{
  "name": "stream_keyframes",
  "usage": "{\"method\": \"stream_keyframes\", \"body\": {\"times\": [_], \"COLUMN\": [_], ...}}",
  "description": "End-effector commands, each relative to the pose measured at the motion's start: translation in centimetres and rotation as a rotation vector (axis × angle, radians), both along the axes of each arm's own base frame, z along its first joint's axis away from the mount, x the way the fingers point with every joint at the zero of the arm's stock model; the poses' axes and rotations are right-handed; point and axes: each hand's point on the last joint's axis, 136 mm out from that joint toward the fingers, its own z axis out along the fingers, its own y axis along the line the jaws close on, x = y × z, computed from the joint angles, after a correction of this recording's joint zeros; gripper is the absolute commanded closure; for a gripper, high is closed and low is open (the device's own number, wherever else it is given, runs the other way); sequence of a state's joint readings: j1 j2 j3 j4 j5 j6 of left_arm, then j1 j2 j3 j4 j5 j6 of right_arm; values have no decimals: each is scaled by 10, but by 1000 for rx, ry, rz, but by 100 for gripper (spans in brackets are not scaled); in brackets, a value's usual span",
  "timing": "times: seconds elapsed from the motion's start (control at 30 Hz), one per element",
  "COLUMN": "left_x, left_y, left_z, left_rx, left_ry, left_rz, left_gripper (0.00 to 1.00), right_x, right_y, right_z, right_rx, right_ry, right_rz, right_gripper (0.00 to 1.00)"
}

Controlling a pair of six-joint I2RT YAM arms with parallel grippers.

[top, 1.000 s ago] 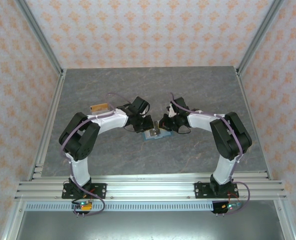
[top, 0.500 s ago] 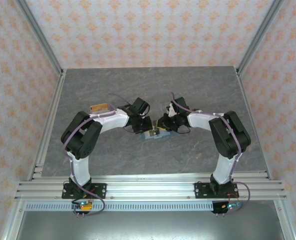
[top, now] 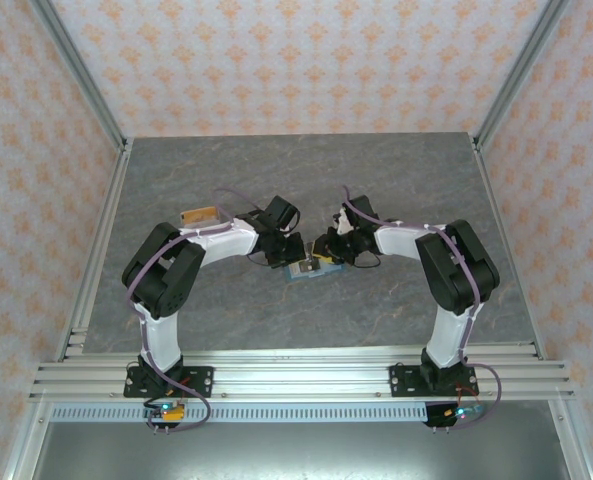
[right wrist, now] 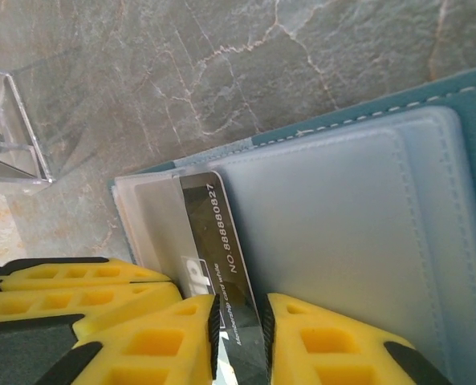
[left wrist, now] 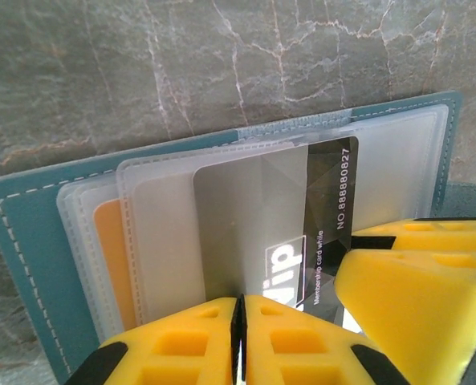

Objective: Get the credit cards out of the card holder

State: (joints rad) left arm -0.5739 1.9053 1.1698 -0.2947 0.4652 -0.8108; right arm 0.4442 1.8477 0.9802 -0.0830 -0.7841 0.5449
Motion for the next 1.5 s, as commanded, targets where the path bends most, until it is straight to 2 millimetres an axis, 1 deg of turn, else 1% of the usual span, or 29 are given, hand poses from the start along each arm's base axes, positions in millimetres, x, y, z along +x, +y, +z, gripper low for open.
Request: {"method": "stream_keyframes", "body": {"times": [0.0, 0.07, 0.27, 0.47, 0.57, 0.7, 0.8, 0.87, 0.9, 0.97, 1.03, 1.07, 1.13, 1.2, 1.37, 1.47], "left_x": [-17, -18, -17, -17, -17, -16, -13, -10, -9, -3, -1, 1, 3, 3, 3, 1], "left_y": [17, 17, 16, 17, 16, 17, 16, 14, 13, 11, 11, 12, 12, 13, 7, 5], "left_z": [-37, -38, -39, -42, -41, -39, -31, -19, -14, 9, 22, 27, 31, 27, 7, -1], "left_rx": [86, 86, 81, 85, 84, 80, 65, 54, 52, 29, 22, 20, 15, 27, 0, -3], "left_ry": [88, 90, 89, 96, 95, 89, 78, 56, 47, 2, -26, -41, -57, -52, -14, 4], "left_rz": [15, 14, 18, 19, 18, 17, 20, 9, 5, -1, -4, -4, -9, -5, 8, 9], "left_gripper": [89, 89, 90, 90, 90, 90, 89, 86, 83, 77, 71, 69, 69, 70, 80, 84], "right_x": [-8, -10, -10, -10, -11, -11, -11, -10, -10, -10, -10, -10, -11, -10, -9, -9], "right_y": [-7, -5, 5, 6, 8, 9, 6, 1, -1, -8, -14, -16, -19, -21, -13, -7], "right_z": [-15, -17, -14, -9, -7, 4, 12, 15, 17, 19, 21, 22, 24, 26, 31, 36], "right_rx": [-81, -66, -11, -13, 3, 19, -1, -23, -34, -66, -87, -95, -93, -92, -50, -10], "right_ry": [29, 37, 46, 26, 18, -8, -35, -50, -63, -82, -99, -108, -117, -124, -116, -111], "right_rz": [27, 39, 76, 97, 115, 132, 126, 115, 108, 90, 74, 68, 57, 47, 59, 68], "right_gripper": [75, 75, 74, 75, 82, 90, 96, 100, 100, 100, 100, 100, 100, 100, 100, 96]}}
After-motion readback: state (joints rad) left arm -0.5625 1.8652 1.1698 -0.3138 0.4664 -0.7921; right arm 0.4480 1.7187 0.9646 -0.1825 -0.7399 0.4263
